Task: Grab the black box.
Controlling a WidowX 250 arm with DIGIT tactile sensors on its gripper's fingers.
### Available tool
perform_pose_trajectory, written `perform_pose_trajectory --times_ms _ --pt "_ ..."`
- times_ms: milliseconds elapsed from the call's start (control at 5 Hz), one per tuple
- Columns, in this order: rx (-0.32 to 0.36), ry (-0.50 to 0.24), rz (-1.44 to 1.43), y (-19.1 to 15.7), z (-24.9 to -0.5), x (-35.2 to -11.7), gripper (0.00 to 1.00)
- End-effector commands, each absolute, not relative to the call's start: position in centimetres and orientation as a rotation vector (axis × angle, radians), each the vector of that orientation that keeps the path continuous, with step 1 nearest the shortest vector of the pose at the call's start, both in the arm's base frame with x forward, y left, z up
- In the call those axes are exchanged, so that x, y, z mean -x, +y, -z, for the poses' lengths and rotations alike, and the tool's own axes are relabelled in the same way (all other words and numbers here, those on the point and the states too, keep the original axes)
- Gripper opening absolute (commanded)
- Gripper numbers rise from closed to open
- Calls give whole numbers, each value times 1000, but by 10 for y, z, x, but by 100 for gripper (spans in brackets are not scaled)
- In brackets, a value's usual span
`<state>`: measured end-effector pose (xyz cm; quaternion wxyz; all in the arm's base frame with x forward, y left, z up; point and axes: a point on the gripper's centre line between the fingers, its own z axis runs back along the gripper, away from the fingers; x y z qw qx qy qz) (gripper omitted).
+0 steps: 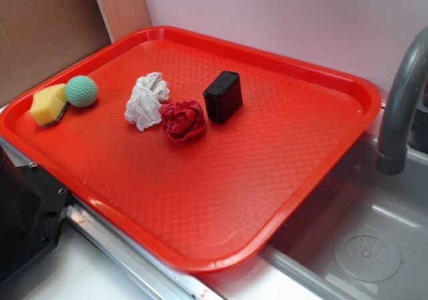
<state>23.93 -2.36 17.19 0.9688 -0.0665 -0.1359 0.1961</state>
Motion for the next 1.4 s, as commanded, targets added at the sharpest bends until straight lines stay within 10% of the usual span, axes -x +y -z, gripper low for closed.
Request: perform_pose_trajectory --times_ms 0,400,600,1200 --pt "51 -108 -294 -43 -79 -275 100" --pt "32 13 -251 -63 -16 -276 100" --pt "27 21 -255 -63 -20 -274 0" --pt "101 -192 -282 -19 -134 -212 0"
